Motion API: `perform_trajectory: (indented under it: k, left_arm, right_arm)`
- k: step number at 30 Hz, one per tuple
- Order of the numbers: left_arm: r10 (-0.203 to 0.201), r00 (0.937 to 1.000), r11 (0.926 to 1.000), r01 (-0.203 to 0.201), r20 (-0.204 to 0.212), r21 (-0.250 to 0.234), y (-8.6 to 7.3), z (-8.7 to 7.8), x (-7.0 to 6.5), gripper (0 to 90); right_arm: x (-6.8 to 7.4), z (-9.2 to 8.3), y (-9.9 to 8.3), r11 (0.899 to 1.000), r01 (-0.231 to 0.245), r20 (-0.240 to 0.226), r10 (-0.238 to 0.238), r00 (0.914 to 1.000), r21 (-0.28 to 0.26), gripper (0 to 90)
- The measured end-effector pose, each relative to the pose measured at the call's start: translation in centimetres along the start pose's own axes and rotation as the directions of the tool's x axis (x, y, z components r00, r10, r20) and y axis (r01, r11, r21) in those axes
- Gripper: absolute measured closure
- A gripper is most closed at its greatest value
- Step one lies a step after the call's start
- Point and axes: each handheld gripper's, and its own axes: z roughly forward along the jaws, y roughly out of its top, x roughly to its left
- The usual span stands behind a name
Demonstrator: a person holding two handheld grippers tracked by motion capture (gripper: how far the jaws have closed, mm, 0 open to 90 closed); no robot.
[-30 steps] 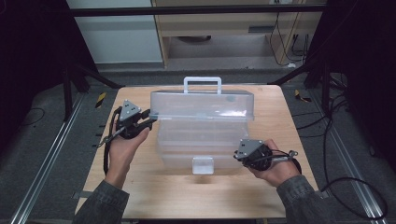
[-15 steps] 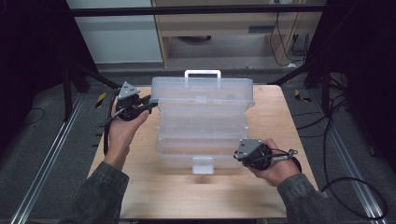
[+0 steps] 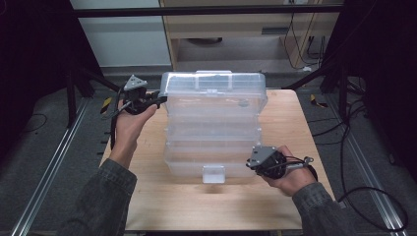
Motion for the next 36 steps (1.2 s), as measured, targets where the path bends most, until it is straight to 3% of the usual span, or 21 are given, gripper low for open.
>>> perform_trajectory:
  k: [6, 23, 36]
  left_arm:
    - [-0.014, 0.9999, 0.9999, 0.014, -0.001, -0.004, 0.5, 0.6, 0.4, 70.5]
    - [0.001, 1.0, 0.9998, -0.001, -0.005, 0.017, 1.3, 1.4, 1.1, 71.3]
    - [-0.031, 0.9995, 0.9995, 0.031, 0.004, 0.003, 1.6, 2.2, 1.6, 71.7]
  right_arm:
    - [-0.1, 0.0, 0.1, 1.0, 0.006, -0.006, -0.006, 1.0, 0.005, 82.6]
    - [-0.4, -0.1, -0.1, 1.0, 0.007, -0.025, -0.007, 0.9997, 0.008, 82.8]
    - [-0.4, -0.2, -0.2, 1.0, -0.001, -0.028, 0.001, 0.9996, 0.008, 82.7]
